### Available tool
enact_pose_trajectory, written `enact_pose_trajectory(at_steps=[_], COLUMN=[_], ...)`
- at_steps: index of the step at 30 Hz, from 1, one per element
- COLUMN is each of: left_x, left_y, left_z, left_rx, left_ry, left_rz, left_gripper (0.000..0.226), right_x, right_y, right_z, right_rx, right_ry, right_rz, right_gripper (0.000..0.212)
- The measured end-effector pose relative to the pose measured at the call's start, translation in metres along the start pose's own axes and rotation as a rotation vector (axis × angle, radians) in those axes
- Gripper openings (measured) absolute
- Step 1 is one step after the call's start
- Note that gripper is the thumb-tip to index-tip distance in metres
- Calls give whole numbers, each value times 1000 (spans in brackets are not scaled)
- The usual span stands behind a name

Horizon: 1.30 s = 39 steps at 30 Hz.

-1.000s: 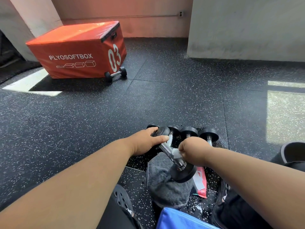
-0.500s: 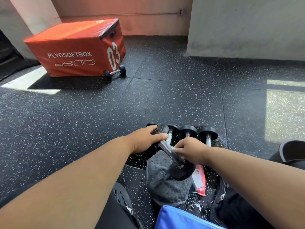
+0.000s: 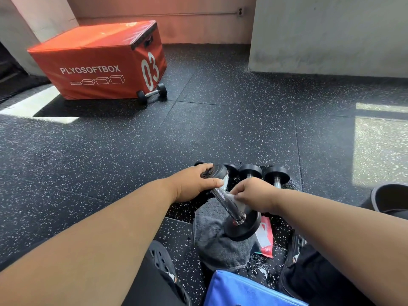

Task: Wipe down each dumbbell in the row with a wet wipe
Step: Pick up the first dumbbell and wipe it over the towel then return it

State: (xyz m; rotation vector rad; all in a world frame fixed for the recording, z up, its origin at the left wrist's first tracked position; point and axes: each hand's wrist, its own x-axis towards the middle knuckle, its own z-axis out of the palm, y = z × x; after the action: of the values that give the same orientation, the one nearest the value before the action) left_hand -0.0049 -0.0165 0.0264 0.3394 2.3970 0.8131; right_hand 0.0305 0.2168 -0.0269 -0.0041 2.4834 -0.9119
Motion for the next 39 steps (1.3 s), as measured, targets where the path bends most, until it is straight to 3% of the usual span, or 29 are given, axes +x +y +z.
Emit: enact_pose_trajectory(at_steps=[4, 8, 11, 15, 19, 22, 25, 28, 29, 31, 33, 34, 39], left_x=[-2, -3, -3, -2, -1, -1, -1, -1, -1, -1, -1, -1, 1], left_y=[3, 7, 10, 12, 14, 14, 12, 13, 13, 11, 9, 8, 5], left_z=[0, 1, 2, 4, 6, 4, 1, 1, 1, 1, 1, 1, 1], left_rx=[18, 76, 115, 147, 152, 127, 100, 84, 81, 70, 54, 44, -12], left_ry=[-10, -4, -27, -59, -64, -74, -77, -65, -63, -57, -48, -45, -81], left_rz=[25, 62, 101, 145, 168, 149, 130, 114, 106, 91, 87, 85, 89], left_gripper=[91, 95, 97, 108, 100, 96, 93, 92, 92, 93, 94, 94, 111], right_x=[-2, -1, 0, 1, 1, 4, 11, 15, 15, 12, 6, 4, 5], right_y=[0, 7, 10, 9, 8, 5, 12, 15, 16, 16, 17, 18, 16], right_z=[0, 1, 7, 6, 1, -2, -3, -2, -1, -5, -7, -5, 16], right_rx=[148, -197, -153, 125, 507, 737, 883, 1023, 979, 578, 55, -67, 104], right_ry=[47, -40, -142, -117, -125, -163, -192, -175, -123, 33, 42, -2, -132], right_rz=[26, 15, 31, 49, 37, 11, 12, 23, 30, 34, 23, 26, 64], right_gripper=[29, 25, 24, 23, 37, 16, 24, 18, 17, 18, 19, 19, 24])
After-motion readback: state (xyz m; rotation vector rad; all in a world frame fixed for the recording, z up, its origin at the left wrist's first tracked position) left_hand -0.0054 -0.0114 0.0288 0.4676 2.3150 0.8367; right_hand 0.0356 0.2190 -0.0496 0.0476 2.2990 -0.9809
